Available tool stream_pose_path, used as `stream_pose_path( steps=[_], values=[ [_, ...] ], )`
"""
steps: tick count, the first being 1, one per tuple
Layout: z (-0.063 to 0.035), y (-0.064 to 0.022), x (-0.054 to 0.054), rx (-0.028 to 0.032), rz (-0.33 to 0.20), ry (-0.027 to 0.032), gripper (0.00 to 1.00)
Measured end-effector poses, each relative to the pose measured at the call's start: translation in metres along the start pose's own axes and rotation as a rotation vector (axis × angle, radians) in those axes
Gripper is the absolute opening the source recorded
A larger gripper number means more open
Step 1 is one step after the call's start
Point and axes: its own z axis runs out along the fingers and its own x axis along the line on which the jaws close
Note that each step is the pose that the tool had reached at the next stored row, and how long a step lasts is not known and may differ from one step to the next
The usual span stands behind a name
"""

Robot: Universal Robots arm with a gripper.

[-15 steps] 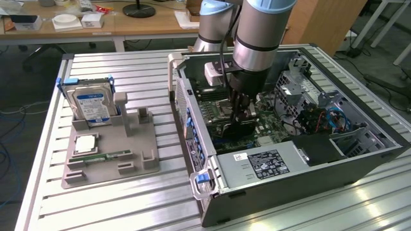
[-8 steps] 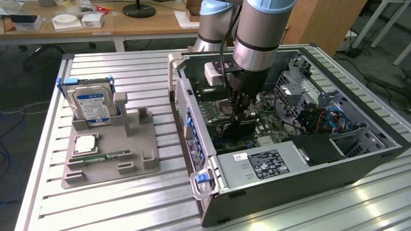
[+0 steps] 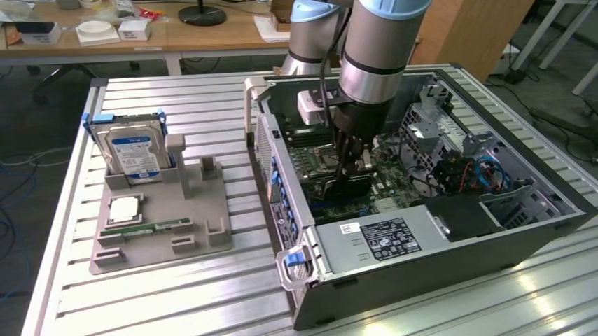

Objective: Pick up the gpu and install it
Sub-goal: 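Press down on the gpu until it lock into place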

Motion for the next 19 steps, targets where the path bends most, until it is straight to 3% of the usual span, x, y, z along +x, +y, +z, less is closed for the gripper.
stream_pose_path(
  steps=[5, 15, 16, 19],
  values=[
    [0.0000, -0.0004, 0.000, -0.0001, 0.000, 0.0000, 0.10],
    [0.0010, -0.0226, 0.000, -0.0059, 0.000, -0.0009, 0.10],
    [0.0011, -0.0243, 0.000, -0.0143, 0.000, -0.0009, 0.10],
    [0.0012, -0.0278, 0.000, -0.0500, 0.001, -0.0008, 0.10]
  ],
)
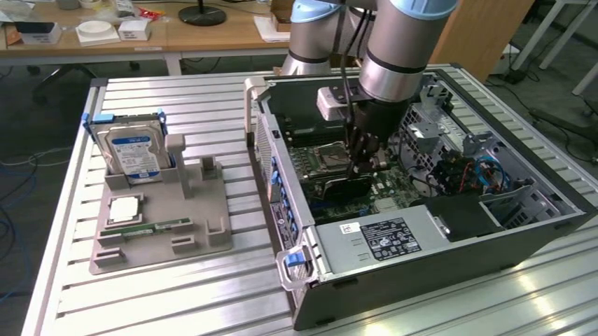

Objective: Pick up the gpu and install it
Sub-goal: 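Press down on the gpu until it lock into place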

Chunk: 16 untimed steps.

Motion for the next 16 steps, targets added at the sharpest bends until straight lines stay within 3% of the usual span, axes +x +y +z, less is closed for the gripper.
stream_pose_path(
  steps=[1, 7, 16],
  values=[
    [0.0000, -0.0005, 0.0000, -0.0101, 0.000, -0.0005, 0.10],
    [0.0000, -0.0027, -0.0001, -0.0105, -0.009, -0.0021, 0.10],
    [0.0000, -0.0057, -0.0003, -0.0124, -0.096, -0.0039, 0.10]
  ],
)
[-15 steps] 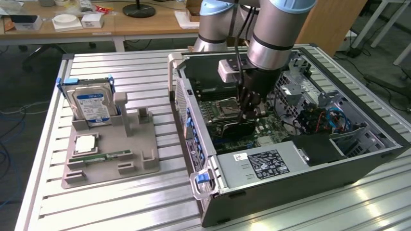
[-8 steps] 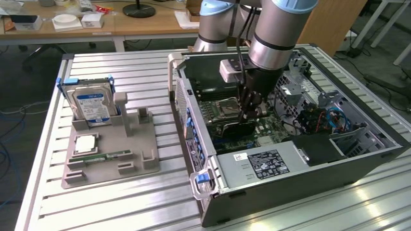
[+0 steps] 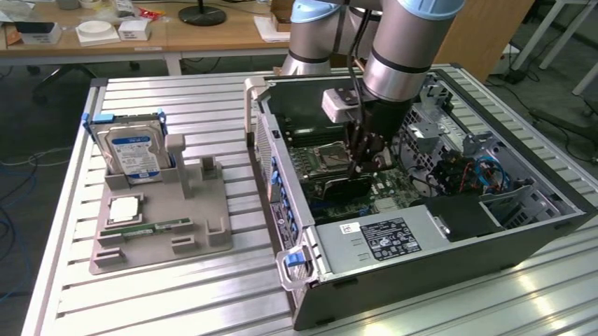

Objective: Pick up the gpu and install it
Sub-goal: 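Press down on the gpu until it lock into place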

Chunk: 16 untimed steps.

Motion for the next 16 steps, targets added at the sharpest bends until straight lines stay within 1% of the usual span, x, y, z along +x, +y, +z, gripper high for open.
stream_pose_path(
  steps=[2, 5, 11, 14, 16],
  values=[
    [0.0000, -0.0009, -0.0004, 0.0000, 0.000, 0.0000, 0.10],
    [0.0001, -0.0016, -0.0049, 0.0001, 0.000, -0.0001, 0.10],
    [0.0002, -0.0018, -0.0048, 0.0000, -0.001, 0.0000, 0.10],
    [0.0008, -0.0049, -0.0040, -0.0001, 0.000, 0.0001, 0.10],
    [0.0008, -0.0051, -0.0039, -0.0001, 0.000, 0.0002, 0.10]
  ],
)
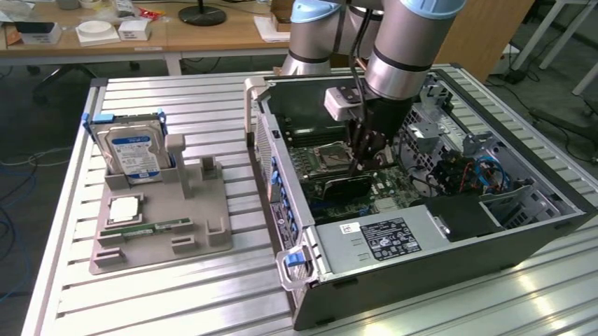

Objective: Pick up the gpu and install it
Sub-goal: 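Press down on the gpu until it lock into place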

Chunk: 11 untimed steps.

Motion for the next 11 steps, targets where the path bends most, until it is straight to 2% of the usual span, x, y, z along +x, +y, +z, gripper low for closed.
stream_pose_path(
  steps=[11],
  values=[
    [0.0046, -0.0002, 0.0001, -0.0001, 0.000, -0.0002, 0.10]
  ],
)
